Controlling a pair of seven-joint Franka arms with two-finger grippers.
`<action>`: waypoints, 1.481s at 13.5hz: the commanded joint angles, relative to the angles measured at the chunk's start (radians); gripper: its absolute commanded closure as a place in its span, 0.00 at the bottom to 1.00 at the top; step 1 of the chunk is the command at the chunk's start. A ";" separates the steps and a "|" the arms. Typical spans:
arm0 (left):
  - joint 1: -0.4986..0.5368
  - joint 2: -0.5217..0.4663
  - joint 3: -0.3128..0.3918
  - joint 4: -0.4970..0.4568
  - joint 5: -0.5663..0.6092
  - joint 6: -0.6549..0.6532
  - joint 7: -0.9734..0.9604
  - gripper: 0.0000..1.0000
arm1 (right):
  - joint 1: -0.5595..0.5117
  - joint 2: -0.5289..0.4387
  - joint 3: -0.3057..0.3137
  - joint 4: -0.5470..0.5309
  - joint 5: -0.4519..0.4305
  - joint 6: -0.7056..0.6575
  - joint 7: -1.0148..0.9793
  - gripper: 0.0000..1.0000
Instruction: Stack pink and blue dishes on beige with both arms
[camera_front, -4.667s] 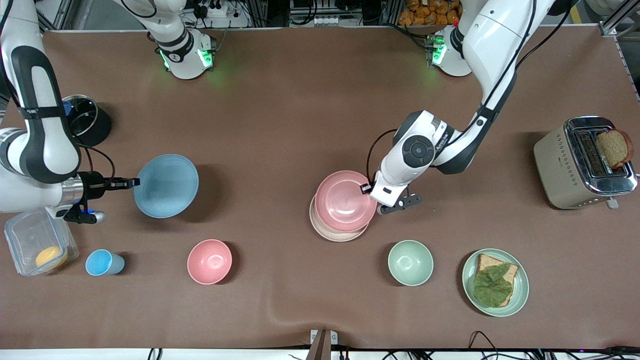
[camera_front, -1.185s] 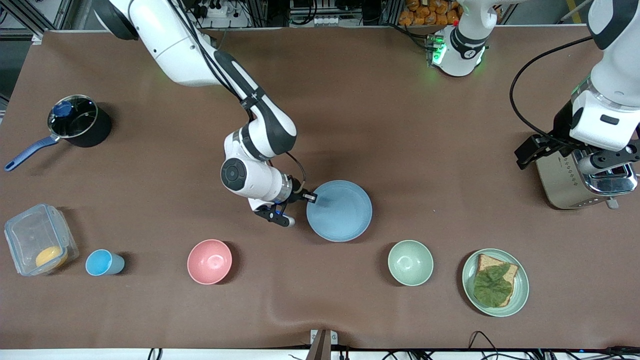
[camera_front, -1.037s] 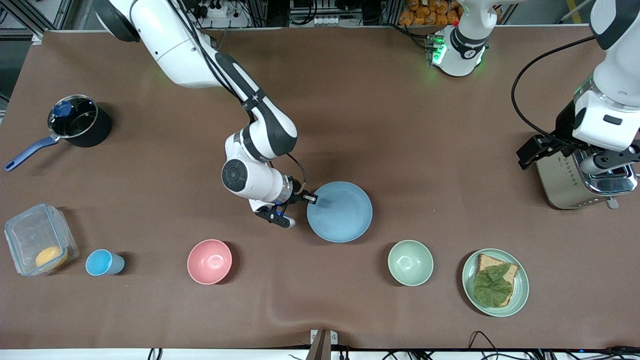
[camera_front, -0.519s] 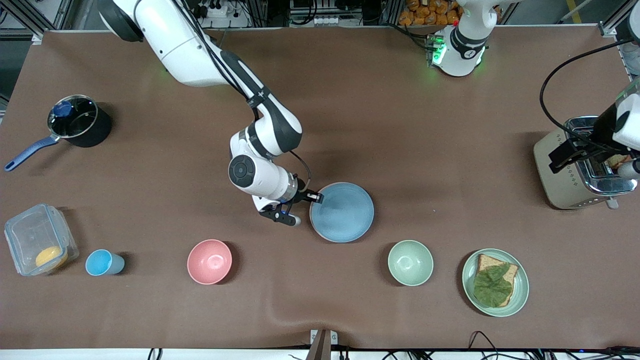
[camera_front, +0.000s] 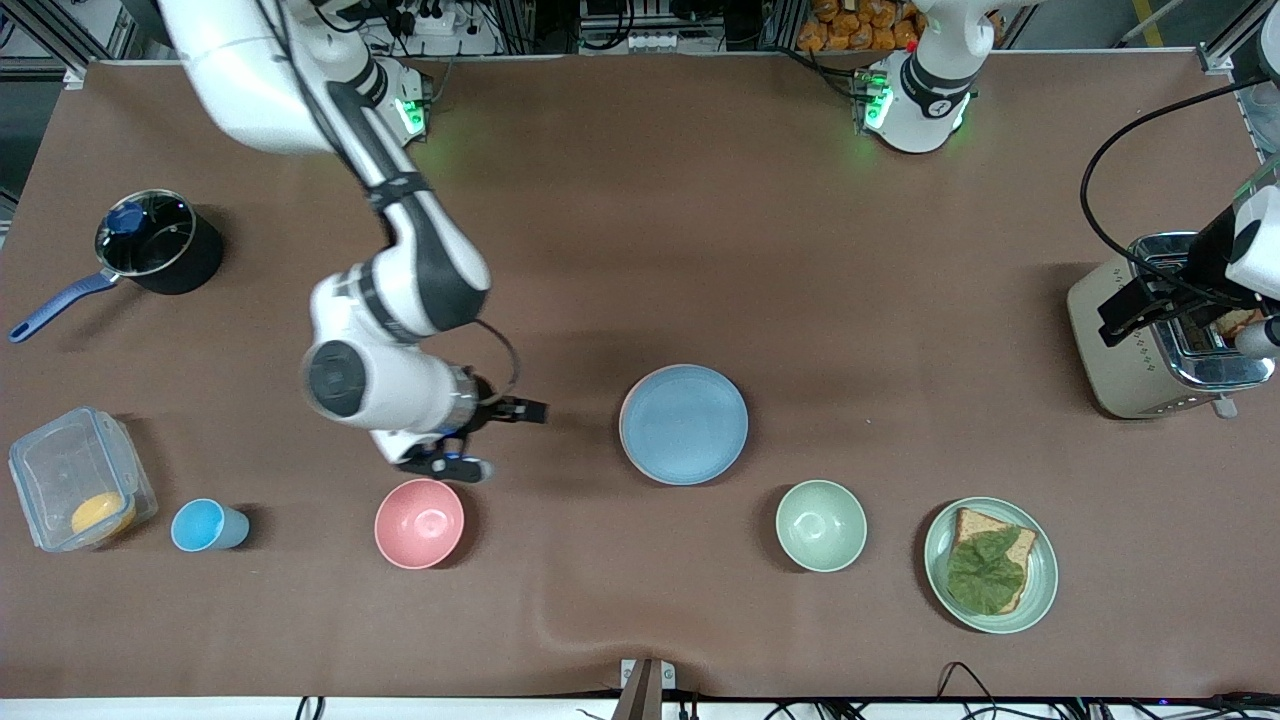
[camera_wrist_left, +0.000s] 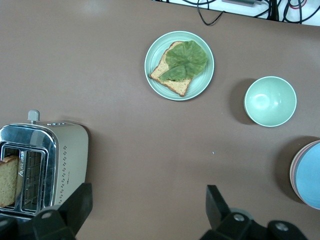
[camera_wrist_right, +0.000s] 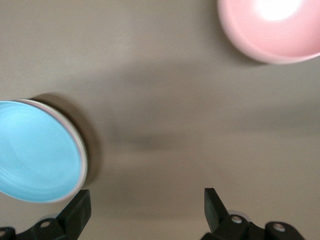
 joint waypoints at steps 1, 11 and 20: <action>0.005 0.006 -0.002 0.028 -0.014 -0.034 0.014 0.00 | -0.124 -0.087 0.019 -0.036 -0.078 -0.097 -0.173 0.00; -0.006 -0.003 -0.013 0.049 -0.016 -0.147 0.042 0.00 | -0.280 -0.483 0.021 -0.168 -0.287 -0.260 -0.451 0.00; -0.008 -0.017 -0.014 0.042 -0.014 -0.156 0.043 0.00 | -0.333 -0.554 0.021 -0.100 -0.285 -0.381 -0.494 0.00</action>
